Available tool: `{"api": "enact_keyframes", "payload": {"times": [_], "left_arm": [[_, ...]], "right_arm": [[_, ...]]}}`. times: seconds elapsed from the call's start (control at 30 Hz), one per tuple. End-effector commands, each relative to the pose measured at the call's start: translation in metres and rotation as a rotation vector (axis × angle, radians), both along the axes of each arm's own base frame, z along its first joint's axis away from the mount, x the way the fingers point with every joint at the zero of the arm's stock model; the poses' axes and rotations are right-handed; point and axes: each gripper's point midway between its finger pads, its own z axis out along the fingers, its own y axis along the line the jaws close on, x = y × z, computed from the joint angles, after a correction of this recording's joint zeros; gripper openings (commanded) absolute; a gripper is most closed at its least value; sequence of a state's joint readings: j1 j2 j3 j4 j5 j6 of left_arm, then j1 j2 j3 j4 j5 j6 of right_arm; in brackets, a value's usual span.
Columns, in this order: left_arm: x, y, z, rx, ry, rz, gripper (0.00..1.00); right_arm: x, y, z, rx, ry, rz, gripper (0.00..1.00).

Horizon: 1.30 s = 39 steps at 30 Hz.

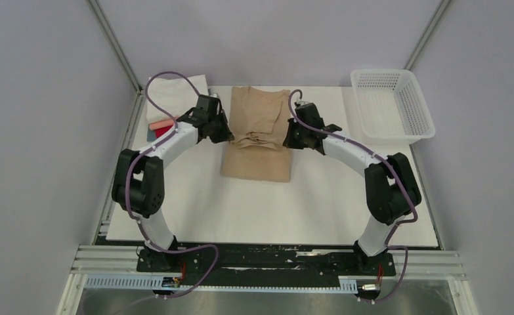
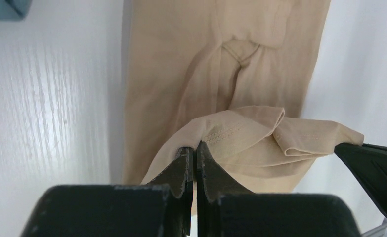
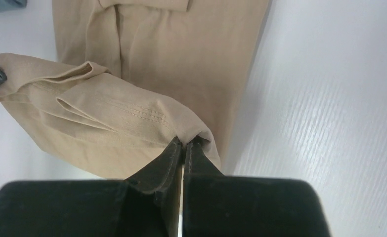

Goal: Fold and stack the t-shirts
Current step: Fold the folded rectangular tshirt in 1/3 of the way

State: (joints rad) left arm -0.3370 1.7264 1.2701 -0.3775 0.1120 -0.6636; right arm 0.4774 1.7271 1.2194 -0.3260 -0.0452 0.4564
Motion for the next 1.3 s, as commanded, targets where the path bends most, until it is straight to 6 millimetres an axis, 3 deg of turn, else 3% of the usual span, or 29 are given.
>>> {"api": "enact_keyframes", "payload": {"times": [0.0,0.2,0.43,0.5,0.53,0.6,0.63,0.67,0.7,0.77,0.83,0.87,0.9,0.93,0.97,1.0,1.03,1.07,1.1,1.13,1.27], "left_arm": [[0.028,0.000,0.011,0.006,-0.038,-0.033,0.01],[0.050,0.003,-0.003,0.019,-0.013,-0.041,0.06],[0.067,0.007,-0.029,0.003,0.047,-0.012,0.13],[0.075,0.006,-0.029,-0.019,0.046,-0.006,0.34],[0.078,0.006,-0.031,-0.024,0.052,-0.006,0.50],[0.086,0.008,-0.020,-0.038,0.041,-0.007,0.66],[0.089,0.009,-0.010,-0.034,0.023,-0.004,0.81],[0.088,0.011,-0.005,-0.026,0.017,-0.001,0.91],[0.088,0.014,0.009,-0.017,-0.013,0.008,0.98],[0.081,0.022,0.024,0.001,-0.047,0.033,1.00],[0.069,0.031,0.031,0.017,-0.067,0.064,1.00],[0.057,0.036,0.020,0.028,-0.040,0.075,1.00],[0.050,0.040,0.030,0.028,-0.059,0.091,1.00],[0.036,0.043,0.014,0.033,-0.016,0.098,1.00],[0.026,0.044,0.020,0.022,-0.022,0.098,1.00],[0.010,0.046,0.002,0.022,0.019,0.098,1.00],[0.000,0.043,0.006,-0.003,0.011,0.083,1.00],[-0.016,0.043,-0.011,-0.018,0.050,0.078,1.00],[-0.024,0.043,-0.009,-0.030,0.047,0.076,1.00],[-0.040,0.044,-0.024,-0.037,0.087,0.077,1.00],[-0.062,0.044,-0.039,-0.070,0.110,0.079,1.00]], "right_arm": [[0.038,0.007,0.020,0.050,-0.091,0.033,0.01],[0.061,0.007,0.001,0.064,-0.056,0.027,0.03],[0.093,-0.001,-0.019,0.071,-0.036,0.004,0.14],[0.104,-0.002,-0.023,0.081,-0.034,0.001,0.20],[0.108,-0.003,-0.025,0.085,-0.031,-0.002,0.24],[0.114,-0.003,-0.014,0.097,-0.050,0.005,0.48],[0.114,-0.004,-0.005,0.094,-0.066,0.005,0.60],[0.112,-0.005,0.002,0.084,-0.080,0.001,0.69],[0.109,-0.008,0.009,0.070,-0.097,-0.010,0.80],[0.099,-0.012,0.020,0.044,-0.122,-0.022,0.97],[0.081,-0.014,0.022,0.041,-0.115,-0.017,1.00],[0.072,-0.015,0.022,0.047,-0.106,-0.015,1.00],[0.061,-0.017,0.019,0.055,-0.087,-0.010,1.00],[0.049,-0.017,0.014,0.068,-0.061,-0.004,1.00],[0.037,-0.014,0.012,0.092,-0.037,0.013,1.00],[0.024,-0.011,0.008,0.115,-0.015,0.033,1.00],[0.015,-0.005,0.011,0.144,-0.008,0.061,1.00],[0.005,0.000,0.008,0.160,0.011,0.084,1.00],[-0.005,0.004,0.005,0.175,0.036,0.101,1.00],[-0.015,0.007,0.001,0.188,0.060,0.110,1.00],[-0.040,0.004,-0.026,0.190,0.148,0.060,1.00]]}}
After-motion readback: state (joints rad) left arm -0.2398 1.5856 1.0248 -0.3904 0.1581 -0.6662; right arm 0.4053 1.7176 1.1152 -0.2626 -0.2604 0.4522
